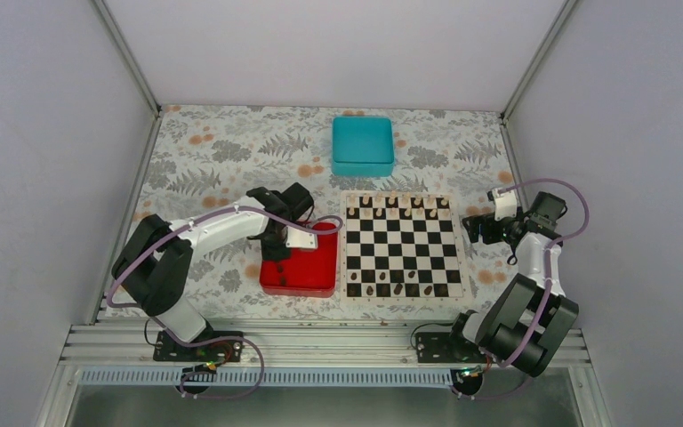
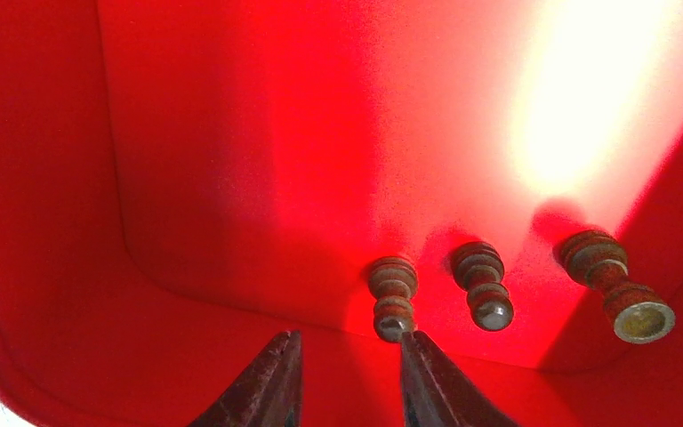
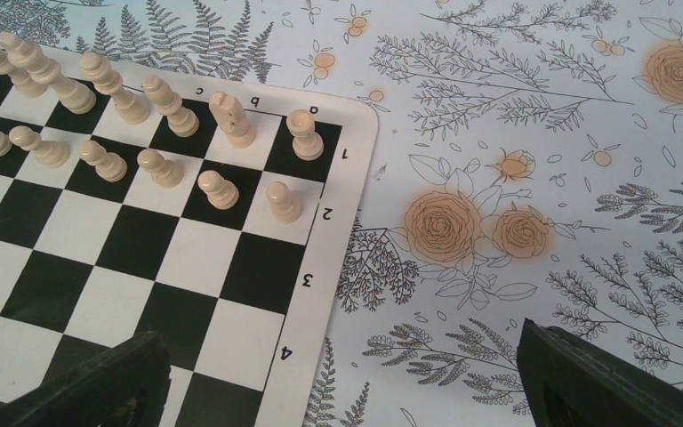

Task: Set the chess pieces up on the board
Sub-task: Pick up the chess piece from the storage box.

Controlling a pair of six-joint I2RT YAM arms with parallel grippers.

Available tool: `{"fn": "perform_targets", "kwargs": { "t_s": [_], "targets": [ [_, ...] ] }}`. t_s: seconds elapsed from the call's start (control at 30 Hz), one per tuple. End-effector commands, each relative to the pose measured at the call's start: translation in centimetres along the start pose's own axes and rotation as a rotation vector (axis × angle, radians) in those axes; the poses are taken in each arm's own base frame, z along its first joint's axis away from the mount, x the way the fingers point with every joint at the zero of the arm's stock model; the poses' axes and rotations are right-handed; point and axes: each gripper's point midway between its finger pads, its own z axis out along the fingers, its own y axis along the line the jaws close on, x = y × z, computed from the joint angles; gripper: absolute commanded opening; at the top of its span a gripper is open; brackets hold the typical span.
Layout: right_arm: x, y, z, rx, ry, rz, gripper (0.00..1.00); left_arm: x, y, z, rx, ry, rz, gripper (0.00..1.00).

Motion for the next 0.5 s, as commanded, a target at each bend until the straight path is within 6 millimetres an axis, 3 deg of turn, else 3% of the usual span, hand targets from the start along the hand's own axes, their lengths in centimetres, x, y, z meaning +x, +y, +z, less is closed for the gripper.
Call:
{"fn": "perform_targets", "kwargs": {
  "t_s": [0.0, 0.47],
  "targets": [
    [0.6, 0.2, 0.2, -0.021, 0.004, 0.005, 1.0, 0.0, -0.5, 0.5, 0.033, -0.006, 0.007, 0.28],
    [0.8, 0.2, 0.3, -0.022, 0.008, 0.005, 1.0, 0.5, -0.8, 1.5, 0.061, -0.002, 0.001, 0.27]
  ]
}}
